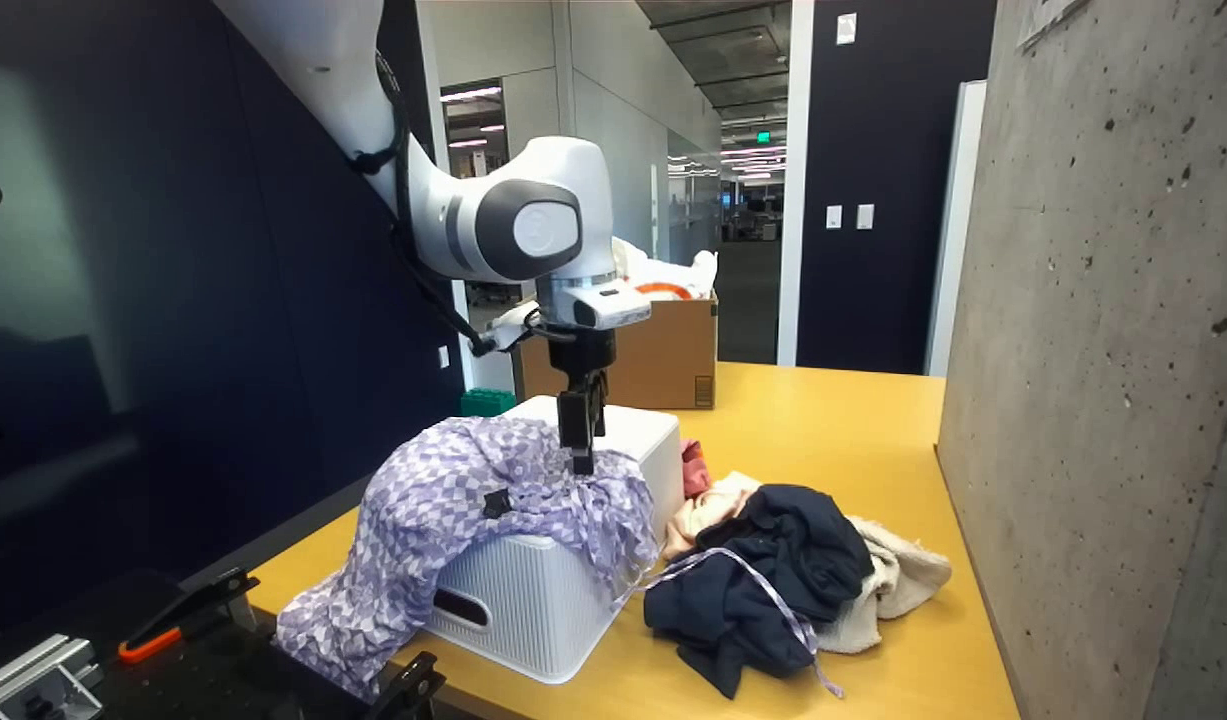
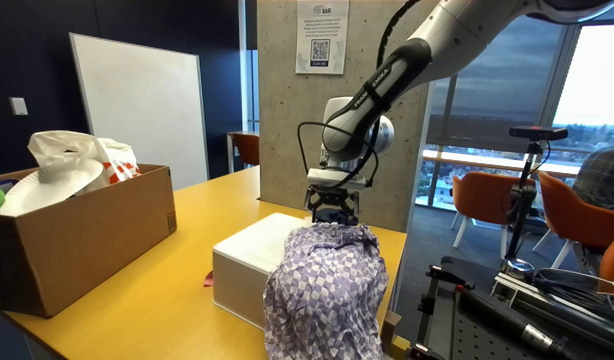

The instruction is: Press the dress over the basket

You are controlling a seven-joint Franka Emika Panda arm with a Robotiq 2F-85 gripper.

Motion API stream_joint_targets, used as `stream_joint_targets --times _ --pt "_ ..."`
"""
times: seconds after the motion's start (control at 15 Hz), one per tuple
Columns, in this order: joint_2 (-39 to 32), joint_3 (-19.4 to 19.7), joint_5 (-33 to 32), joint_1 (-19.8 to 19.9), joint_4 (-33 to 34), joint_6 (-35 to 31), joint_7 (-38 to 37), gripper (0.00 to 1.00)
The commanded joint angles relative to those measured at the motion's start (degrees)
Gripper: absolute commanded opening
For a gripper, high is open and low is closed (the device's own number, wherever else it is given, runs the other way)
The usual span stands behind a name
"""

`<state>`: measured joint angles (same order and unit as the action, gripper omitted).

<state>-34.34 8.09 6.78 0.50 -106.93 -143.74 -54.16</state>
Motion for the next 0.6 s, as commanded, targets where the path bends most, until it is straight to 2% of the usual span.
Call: stream_joint_targets --times 0.0,0.27,0.33,0.4,0.53 --pt "-3.7 -0.8 1.4 -0.5 4.5 -1.9 0.9 1.00" --pt "-5.1 -2.1 3.3 0.0 5.4 -2.2 1.8 1.00" --pt "-5.2 -2.3 3.9 0.1 5.3 -2.2 2.0 0.75" --pt "-5.3 -2.4 4.3 0.2 5.3 -2.0 2.3 0.74" --pt "-5.3 -2.2 4.6 0.2 5.1 -2.0 2.6 0.58"
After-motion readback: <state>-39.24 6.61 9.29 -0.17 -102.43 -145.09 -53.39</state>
